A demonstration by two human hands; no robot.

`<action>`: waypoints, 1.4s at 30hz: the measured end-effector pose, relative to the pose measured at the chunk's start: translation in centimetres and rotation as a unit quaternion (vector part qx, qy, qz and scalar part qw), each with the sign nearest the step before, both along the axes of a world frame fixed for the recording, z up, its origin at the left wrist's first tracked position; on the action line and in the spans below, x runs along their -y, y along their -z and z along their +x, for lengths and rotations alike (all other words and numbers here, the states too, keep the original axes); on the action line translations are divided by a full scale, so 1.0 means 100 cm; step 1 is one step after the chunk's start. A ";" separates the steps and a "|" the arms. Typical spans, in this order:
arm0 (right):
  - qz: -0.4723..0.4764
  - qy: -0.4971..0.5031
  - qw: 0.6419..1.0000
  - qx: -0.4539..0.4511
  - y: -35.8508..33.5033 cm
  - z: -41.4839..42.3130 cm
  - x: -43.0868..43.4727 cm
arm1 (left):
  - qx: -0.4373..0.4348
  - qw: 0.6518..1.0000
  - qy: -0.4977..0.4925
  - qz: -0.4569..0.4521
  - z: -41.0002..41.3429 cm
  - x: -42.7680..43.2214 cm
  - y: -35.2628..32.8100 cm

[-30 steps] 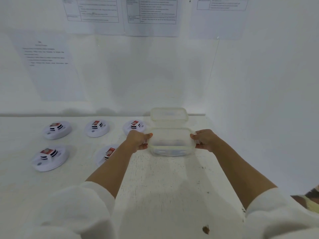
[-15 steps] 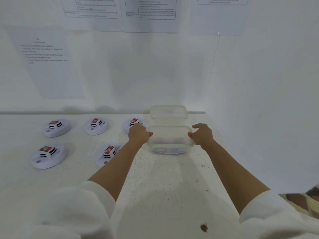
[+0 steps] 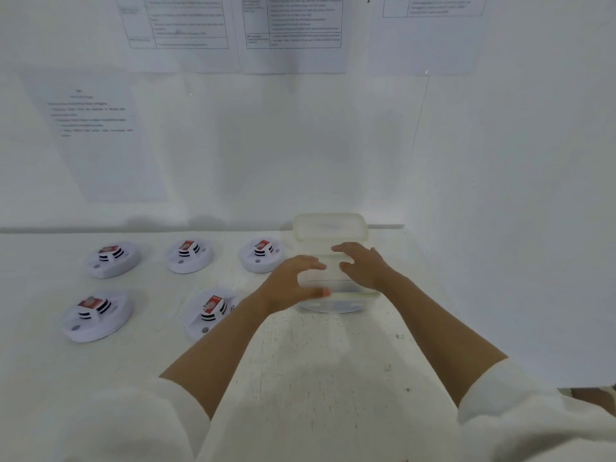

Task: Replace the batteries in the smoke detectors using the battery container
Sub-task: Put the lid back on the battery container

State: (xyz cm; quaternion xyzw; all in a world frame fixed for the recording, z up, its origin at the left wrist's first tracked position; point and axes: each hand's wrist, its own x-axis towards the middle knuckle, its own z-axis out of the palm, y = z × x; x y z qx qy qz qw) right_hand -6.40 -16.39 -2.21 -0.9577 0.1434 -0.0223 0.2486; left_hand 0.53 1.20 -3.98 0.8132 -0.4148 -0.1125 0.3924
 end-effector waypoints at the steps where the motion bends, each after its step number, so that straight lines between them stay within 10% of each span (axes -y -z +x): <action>1: 0.011 -0.007 1.000 -0.010 0.003 0.003 0.002 | -0.006 1.000 0.018 0.019 0.000 -0.002 0.001; 18: 0.011 0.016 1.000 -0.011 0.008 0.017 0.003 | 0.156 0.987 -0.015 0.031 -0.002 0.003 0.014; 28: -0.081 -0.005 0.993 0.088 0.008 -0.005 -0.002 | 0.065 0.997 0.013 0.037 -0.003 -0.003 0.015; 34: -0.044 -0.117 0.990 -0.071 -0.001 -0.032 -0.004 | 0.113 0.992 -0.018 0.043 -0.008 -0.001 0.017; 42: -0.086 -0.127 0.986 -0.065 0.012 -0.020 0.009 | 0.090 0.995 -0.018 0.038 0.004 0.009 0.018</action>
